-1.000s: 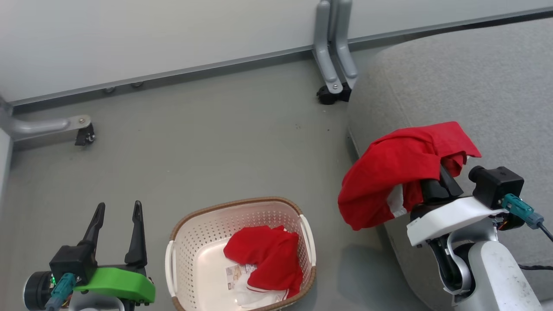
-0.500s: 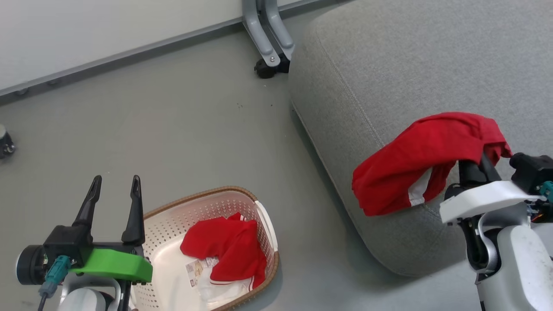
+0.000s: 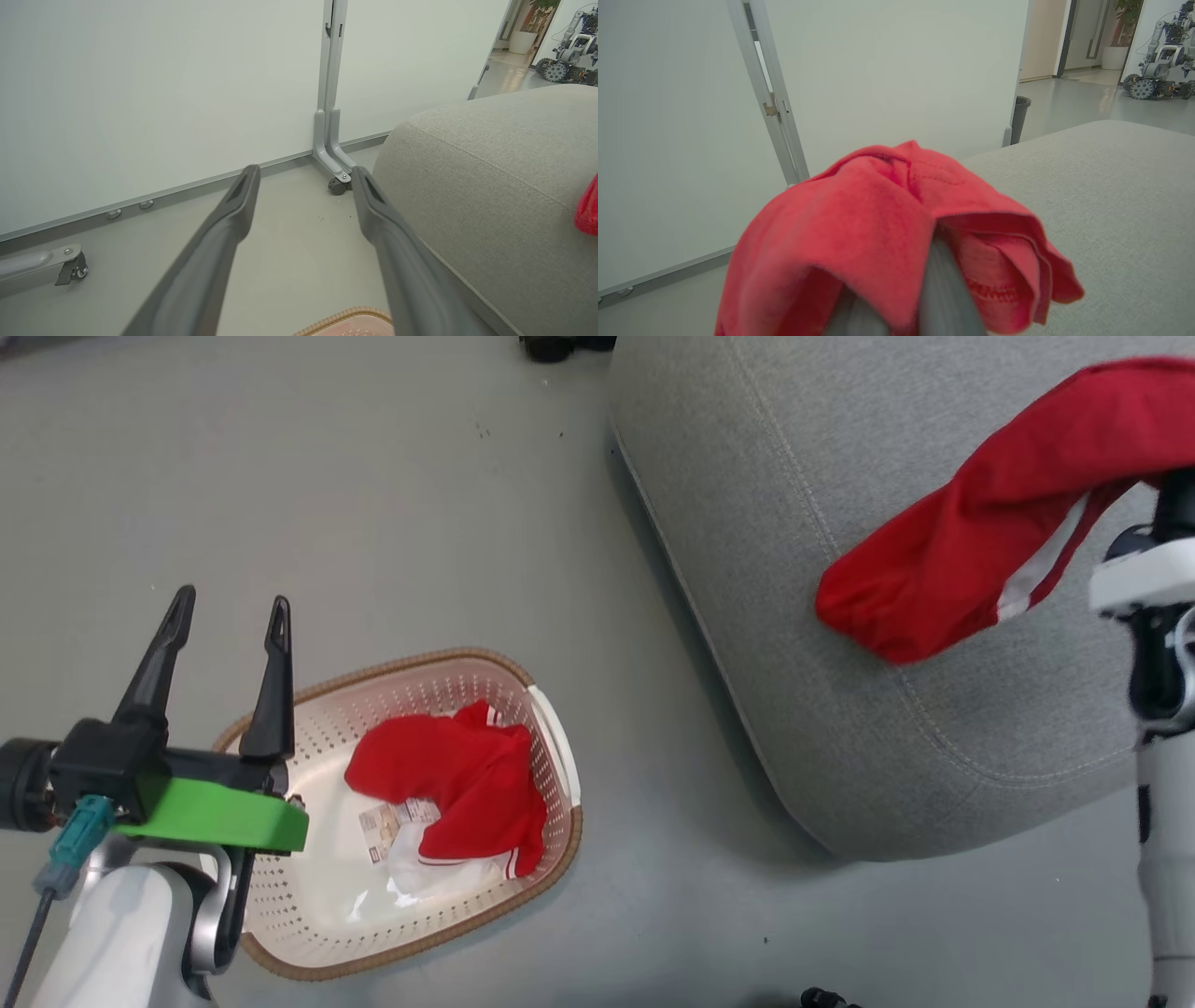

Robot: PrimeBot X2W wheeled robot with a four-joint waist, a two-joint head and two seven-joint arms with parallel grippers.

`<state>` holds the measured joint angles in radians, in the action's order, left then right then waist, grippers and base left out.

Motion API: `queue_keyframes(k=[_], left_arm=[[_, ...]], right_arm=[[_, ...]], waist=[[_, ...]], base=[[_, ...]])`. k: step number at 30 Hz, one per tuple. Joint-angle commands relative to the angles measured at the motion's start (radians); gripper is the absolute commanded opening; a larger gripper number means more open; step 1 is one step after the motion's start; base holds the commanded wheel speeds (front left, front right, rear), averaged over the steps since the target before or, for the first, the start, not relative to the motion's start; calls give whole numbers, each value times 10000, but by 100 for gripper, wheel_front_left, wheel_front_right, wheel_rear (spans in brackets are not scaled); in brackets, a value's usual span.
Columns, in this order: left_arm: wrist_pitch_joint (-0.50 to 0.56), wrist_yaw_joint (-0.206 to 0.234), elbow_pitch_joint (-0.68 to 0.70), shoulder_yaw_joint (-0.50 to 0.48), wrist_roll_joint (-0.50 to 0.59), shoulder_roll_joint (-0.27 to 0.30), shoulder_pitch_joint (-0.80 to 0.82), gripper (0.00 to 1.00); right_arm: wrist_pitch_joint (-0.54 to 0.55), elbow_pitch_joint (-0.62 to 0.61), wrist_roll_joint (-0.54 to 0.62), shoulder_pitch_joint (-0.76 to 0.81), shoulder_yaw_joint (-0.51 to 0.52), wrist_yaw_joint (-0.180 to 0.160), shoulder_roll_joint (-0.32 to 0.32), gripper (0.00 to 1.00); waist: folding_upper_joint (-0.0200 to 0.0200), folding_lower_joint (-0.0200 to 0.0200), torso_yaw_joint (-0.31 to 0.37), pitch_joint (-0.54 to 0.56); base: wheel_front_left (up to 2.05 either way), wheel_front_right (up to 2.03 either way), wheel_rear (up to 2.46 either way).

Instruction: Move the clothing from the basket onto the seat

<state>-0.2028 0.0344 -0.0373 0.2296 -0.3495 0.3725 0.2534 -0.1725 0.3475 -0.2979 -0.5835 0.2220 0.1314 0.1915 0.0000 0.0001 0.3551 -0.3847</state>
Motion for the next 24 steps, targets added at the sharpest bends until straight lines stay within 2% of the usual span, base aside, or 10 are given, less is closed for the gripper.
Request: queue_keyframes(k=[1,8,13,14,15,16,17,24], left_arm=[[18,-81,98,-1,122,154,320,100],[40,-249,383,166,233,241,1027,100],[-24,-309,377,227,255,228,1440,100],[-33,-328,350,240,256,216,1520,100],[-53,-340,328,246,251,210,1564,100],[-77,-349,301,256,247,199,1619,100],[-100,-344,276,263,250,198,1656,100],[-194,-283,73,315,219,152,1691,100]], right_arm=[[-82,153,-21,-459,173,-14,220,0],[-5,1026,123,-1977,1012,-14,1129,0],[136,2243,505,-2477,1389,-14,1248,0],[75,2575,565,-2592,1471,-15,1269,18],[26,2866,624,-2649,1536,-14,1248,44],[-30,3221,730,-2680,1615,-14,1223,80],[-131,3441,787,-2704,1651,-14,1160,100],[-738,4610,933,-2460,1739,-14,847,100]], waist=[[0,-1,-459,-1071],[0,-1,-938,-2051],[0,-1,-1137,-2522],[0,-1,-1169,-2606],[0,-1,-1188,-2665],[0,-1,-1208,-2727],[0,-1,-1216,-2767],[0,-1,-1162,-2733]], base=[[0,0,0],[0,0,0],[0,0,0],[0,0,0],[0,0,0],[0,0,0],[0,0,0],[0,0,0]])
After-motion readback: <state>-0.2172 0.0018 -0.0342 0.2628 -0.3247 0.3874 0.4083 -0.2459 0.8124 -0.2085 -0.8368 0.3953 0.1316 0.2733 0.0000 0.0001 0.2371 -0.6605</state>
